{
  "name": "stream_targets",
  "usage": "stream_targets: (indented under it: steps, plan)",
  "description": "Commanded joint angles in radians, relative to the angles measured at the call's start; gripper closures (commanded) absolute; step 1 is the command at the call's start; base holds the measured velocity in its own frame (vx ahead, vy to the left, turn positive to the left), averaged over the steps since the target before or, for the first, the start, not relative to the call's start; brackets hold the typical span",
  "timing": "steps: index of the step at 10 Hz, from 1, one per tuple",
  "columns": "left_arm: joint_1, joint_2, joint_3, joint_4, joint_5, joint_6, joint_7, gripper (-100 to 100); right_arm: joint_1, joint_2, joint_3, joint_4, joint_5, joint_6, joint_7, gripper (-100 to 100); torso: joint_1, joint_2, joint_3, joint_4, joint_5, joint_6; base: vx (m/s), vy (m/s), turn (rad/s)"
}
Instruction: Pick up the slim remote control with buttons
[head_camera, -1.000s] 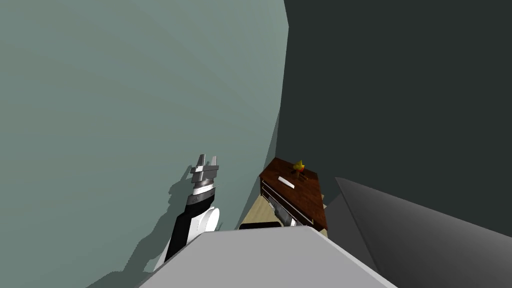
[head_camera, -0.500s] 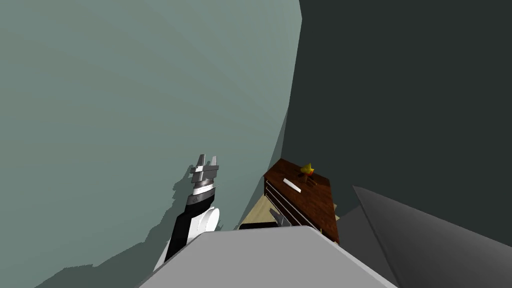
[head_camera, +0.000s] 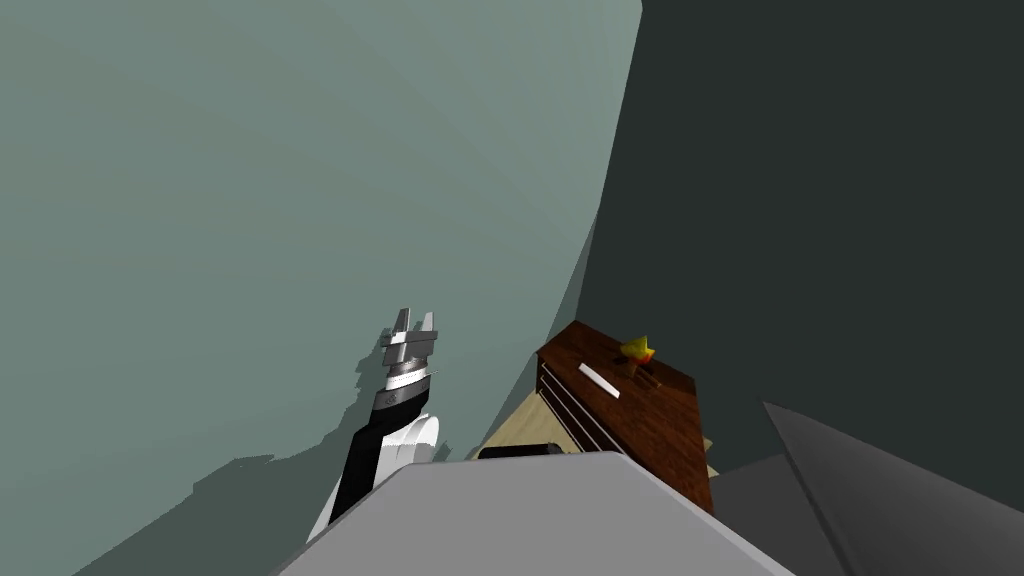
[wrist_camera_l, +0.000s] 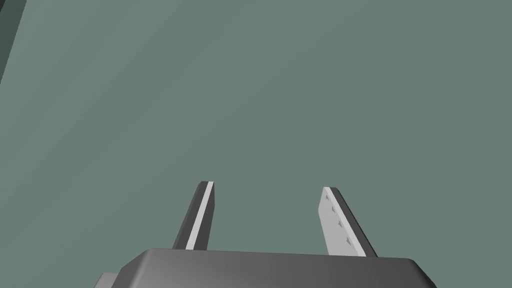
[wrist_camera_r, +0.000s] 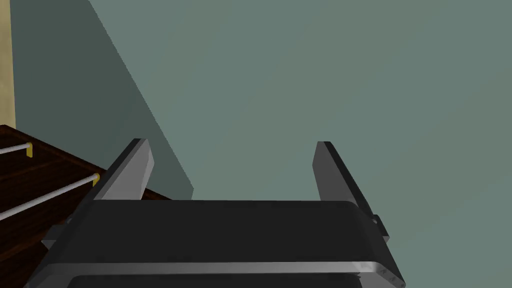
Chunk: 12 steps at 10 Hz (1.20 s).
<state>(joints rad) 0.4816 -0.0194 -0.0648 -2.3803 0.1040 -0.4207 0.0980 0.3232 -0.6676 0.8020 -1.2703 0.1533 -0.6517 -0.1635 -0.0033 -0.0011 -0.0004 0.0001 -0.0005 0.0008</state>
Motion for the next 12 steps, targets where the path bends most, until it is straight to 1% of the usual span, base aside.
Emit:
stream_targets:
  steps: [1,2,3,4,5,6,7,8,9,10,11,12]
  plan:
    - [0.0,0.0,0.0,0.0,0.0,0.0,0.0,0,-0.001,-0.017,0.025,0.047,0.003,0.012,0.001,-100,0.0,0.0,0.0,0.0,0.0,0.0,0.002,-0.001,0.166]
    - [0.0,0.0,0.0,0.0,0.0,0.0,0.0,0,-0.014,-0.048,0.066,0.099,0.007,0.023,0.002,-100,0.0,0.0,0.0,0.0,0.0,0.001,0.004,0.01,0.362]
    - [0.0,0.0,0.0,0.0,0.0,0.0,0.0,0,-0.014,-0.048,0.072,0.108,0.007,0.023,0.002,-100,0.0,0.0,0.0,0.0,0.0,0.0,0.007,-0.002,0.183]
    - [0.0,0.0,0.0,0.0,0.0,0.0,0.0,0,-0.028,-0.078,0.112,0.146,0.009,0.035,0.003,-100,0.0,0.0,0.0,0.0,0.0,0.001,0.011,0.008,0.302]
    - [0.0,0.0,0.0,0.0,0.0,0.0,0.0,0,-0.028,-0.078,0.118,0.159,0.009,0.035,0.003,-100,0.0,-0.001,0.0,0.0,0.0,0.0,0.01,0.001,0.179]
    - [0.0,0.0,0.0,0.0,0.0,0.0,0.0,0,-0.028,-0.078,0.118,0.167,0.009,0.035,0.003,-100,0.0,-0.001,0.0,0.0,0.0,0.001,0.005,-0.002,-0.017]
    - [0.0,0.0,0.0,0.0,0.0,0.0,0.0,0,-0.042,-0.108,0.162,0.193,0.012,0.049,0.005,-100,0.0,0.0,0.0,0.0,0.0,0.001,0.008,0.009,0.343]
    - [0.0,0.0,0.0,0.0,0.0,0.0,0.0,0,-0.042,-0.108,0.162,0.221,0.012,0.049,0.005,-100,0.0,-0.001,0.0,0.0,0.0,0.0,0.012,-0.002,0.207]
    - [0.0,0.0,0.0,0.0,0.0,0.0,0.0,0,-0.057,-0.136,0.206,0.253,0.013,0.063,0.009,-100,0.0,-0.001,-0.001,0.0,0.0,0.001,0.021,-0.001,0.273]
    - [0.0,0.0,0.0,0.0,0.0,0.0,0.0,0,-0.057,-0.136,0.206,0.276,0.013,0.063,0.009,-100,0.0,-0.001,-0.001,0.0,0.0,0.001,0.02,-0.009,0.172]
    - [0.0,0.0,0.0,0.0,0.0,0.0,0.0,0,-0.071,-0.163,0.248,0.326,0.014,0.078,0.013,-100,-0.001,-0.002,-0.001,0.0,0.0,0.001,0.02,-0.003,0.366]
    - [0.0,0.0,0.0,0.0,0.0,0.0,0.0,0,-0.071,-0.163,0.248,0.338,0.014,0.078,0.013,-100,-0.001,-0.002,-0.001,0.0,0.0,0.0,0.021,-0.012,0.135]
